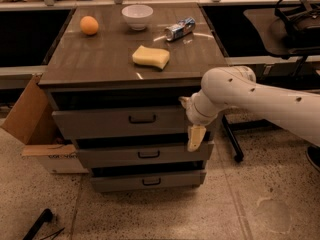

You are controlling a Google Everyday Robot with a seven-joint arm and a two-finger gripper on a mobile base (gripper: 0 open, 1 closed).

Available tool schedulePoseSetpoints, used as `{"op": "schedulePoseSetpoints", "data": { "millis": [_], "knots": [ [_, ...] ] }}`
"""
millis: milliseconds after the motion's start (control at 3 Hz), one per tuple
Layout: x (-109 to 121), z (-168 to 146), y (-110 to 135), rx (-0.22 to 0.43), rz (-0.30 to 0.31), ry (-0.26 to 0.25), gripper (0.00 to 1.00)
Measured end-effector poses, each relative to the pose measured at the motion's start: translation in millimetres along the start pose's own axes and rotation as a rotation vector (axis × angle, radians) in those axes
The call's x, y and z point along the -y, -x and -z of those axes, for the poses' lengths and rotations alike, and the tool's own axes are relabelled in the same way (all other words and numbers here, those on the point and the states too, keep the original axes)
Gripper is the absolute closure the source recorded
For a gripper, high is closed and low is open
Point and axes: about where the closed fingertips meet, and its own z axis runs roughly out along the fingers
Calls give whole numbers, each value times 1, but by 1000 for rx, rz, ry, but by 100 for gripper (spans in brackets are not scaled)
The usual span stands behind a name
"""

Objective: Open top drawer

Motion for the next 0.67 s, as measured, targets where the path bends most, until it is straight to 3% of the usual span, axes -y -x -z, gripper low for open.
{"op": "schedulePoseSetpoints", "data": {
  "millis": [333,667],
  "knots": [
    [8,-11,-4,-28,-5,8,2],
    [10,-16,-5,-42,-5,12,25]
  ]
}}
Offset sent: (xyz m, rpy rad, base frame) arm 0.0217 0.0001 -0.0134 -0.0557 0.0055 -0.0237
